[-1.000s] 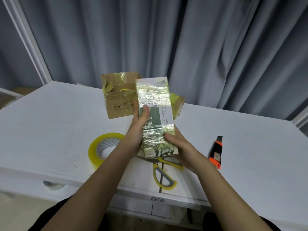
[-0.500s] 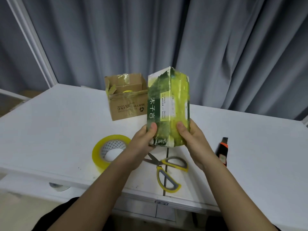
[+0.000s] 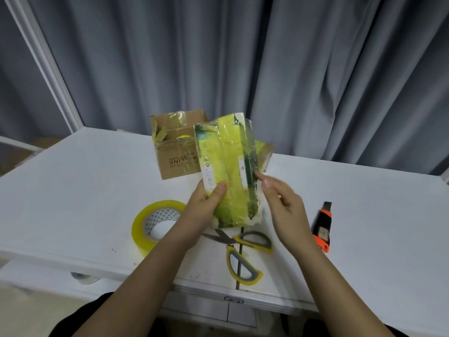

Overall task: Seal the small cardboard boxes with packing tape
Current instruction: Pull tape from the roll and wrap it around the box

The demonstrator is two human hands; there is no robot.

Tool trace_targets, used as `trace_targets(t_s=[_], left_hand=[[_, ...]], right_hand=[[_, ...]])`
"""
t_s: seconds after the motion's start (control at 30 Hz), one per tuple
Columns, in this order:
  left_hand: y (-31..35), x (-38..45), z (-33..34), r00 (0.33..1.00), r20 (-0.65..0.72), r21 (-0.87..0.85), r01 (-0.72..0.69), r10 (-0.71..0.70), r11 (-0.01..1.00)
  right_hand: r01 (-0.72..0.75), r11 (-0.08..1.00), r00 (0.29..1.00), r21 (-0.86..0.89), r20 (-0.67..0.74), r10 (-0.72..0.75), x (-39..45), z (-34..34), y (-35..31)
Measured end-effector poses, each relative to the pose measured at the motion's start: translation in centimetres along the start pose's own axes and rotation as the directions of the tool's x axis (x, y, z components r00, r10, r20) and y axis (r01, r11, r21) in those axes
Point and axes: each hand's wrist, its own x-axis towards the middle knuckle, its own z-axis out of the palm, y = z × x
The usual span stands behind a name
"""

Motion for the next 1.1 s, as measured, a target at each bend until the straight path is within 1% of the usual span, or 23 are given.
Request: trace_targets(t_s=[0.07,0.1,0.17,0.23,0.3,0.37,0.43,0.5,0.57,0.63,0.67,0.7,0.77,0.8,0.83,0.87,0.9,0.97,1.0,1.03,1.07,1.1], left_hand=[[-0.2,0.2,-0.4,0.990,0.113,-0.100,0.097,-0.085,0.990],[-0.2,0.2,-0.3,0.978,0.179,-0.113,0.131,-0.110,0.985],[-0.5,-0.1,0.1,0.945,0.300,-0.065,0.159,-0.132,0.985],[-0.8,-0.4,0.8,0.925,0.354,-0.052,0.168,-0.139,0.984],[-1.0,-0.4,1.2,0.942,0.309,-0.112,0.169,-0.127,0.979],[-0.9,-0.3,1.1,0.965,0.248,-0.170,0.131,-0.087,0.977],[-0.8,-0.1,1.0,0.970,0.234,-0.170,0.107,-0.065,0.980],[-0.9,-0.1,1.1,0.972,0.222,-0.189,0.115,-0.071,0.975],[-0.9,-0.1,1.4,0.979,0.186,-0.270,0.130,-0.081,0.954],[-0.9,0.0,1.4,0.986,0.139,-0.316,0.129,-0.089,0.940],[-0.8,0.0,1.5,0.987,0.134,-0.325,0.133,-0.093,0.936],[-0.6,0.0,1.6,0.985,0.141,-0.337,0.145,-0.103,0.930],[-0.1,0.1,2.0,0.979,0.164,-0.387,0.179,-0.123,0.905],[0.0,0.2,2.0,0.978,0.161,-0.421,0.189,-0.132,0.887],[0.3,0.3,1.9,0.978,0.153,-0.454,0.196,-0.140,0.869],[0.5,0.4,1.9,0.976,0.160,-0.477,0.207,-0.148,0.854],[0.6,0.4,1.9,0.970,0.184,-0.489,0.228,-0.156,0.842],[0.4,0.2,2.3,0.955,0.256,-0.469,0.260,-0.152,0.844],[0.2,0.1,2.6,0.955,0.258,-0.421,0.245,-0.144,0.873],[0.0,0.2,2.6,0.964,0.235,-0.349,0.205,-0.127,0.915],[-0.2,0.4,2.6,0.977,0.183,-0.258,0.157,-0.111,0.953],[-0.4,0.7,2.2,0.987,0.117,-0.177,0.129,-0.110,0.976]], right_hand=[[0.058,0.998,0.997,-0.011,-0.045,-0.058,0.8,-1.0,-0.6],[0.071,0.997,0.997,-0.003,-0.028,-0.071,1.0,-1.3,-0.8],[0.104,0.993,0.994,-0.057,0.015,-0.104,1.5,-1.4,-0.9],[0.133,0.979,0.991,-0.156,0.051,-0.126,1.8,-1.2,-0.8],[0.128,0.971,0.987,-0.201,0.120,-0.106,1.7,-0.8,-0.6],[0.147,0.962,0.974,-0.232,0.203,-0.100,1.2,-0.4,-0.3],[0.162,0.958,0.965,-0.238,0.242,-0.103,0.8,-0.6,0.0],[0.189,0.939,0.957,-0.286,0.270,-0.110,0.4,-0.9,0.2],[0.247,0.889,0.940,-0.385,0.319,-0.123,-0.5,-0.7,0.8],[0.265,0.876,0.925,-0.404,0.363,-0.113,-1.4,-0.4,1.3],[0.253,0.898,0.925,-0.361,0.362,-0.115,-1.5,-0.6,1.3],[0.215,0.939,0.937,-0.270,0.328,-0.121,-1.6,-1.0,1.0],[0.123,0.992,0.980,-0.037,0.159,-0.116,-1.4,-2.4,0.5],[0.078,0.997,0.993,0.028,0.091,-0.080,-1.4,-2.9,0.4],[0.013,0.996,0.997,0.084,0.074,-0.019,-1.5,-3.2,0.2],[-0.083,0.987,0.992,0.136,0.109,0.068,-1.8,-3.3,0.1],[-0.185,0.967,0.973,0.177,0.172,0.154,-2.0,-3.1,0.1],[-0.325,0.908,0.926,0.265,0.283,0.249,-2.2,-2.7,0.4],[-0.361,0.881,0.915,0.304,0.300,0.271,-2.2,-2.5,0.4],[-0.366,0.871,0.916,0.328,0.293,0.274,-2.2,-2.5,0.4],[-0.335,0.885,0.930,0.324,0.267,0.254,-2.2,-2.5,0.3],[-0.276,0.921,0.949,0.277,0.229,0.215,-2.1,-2.6,0.5]])
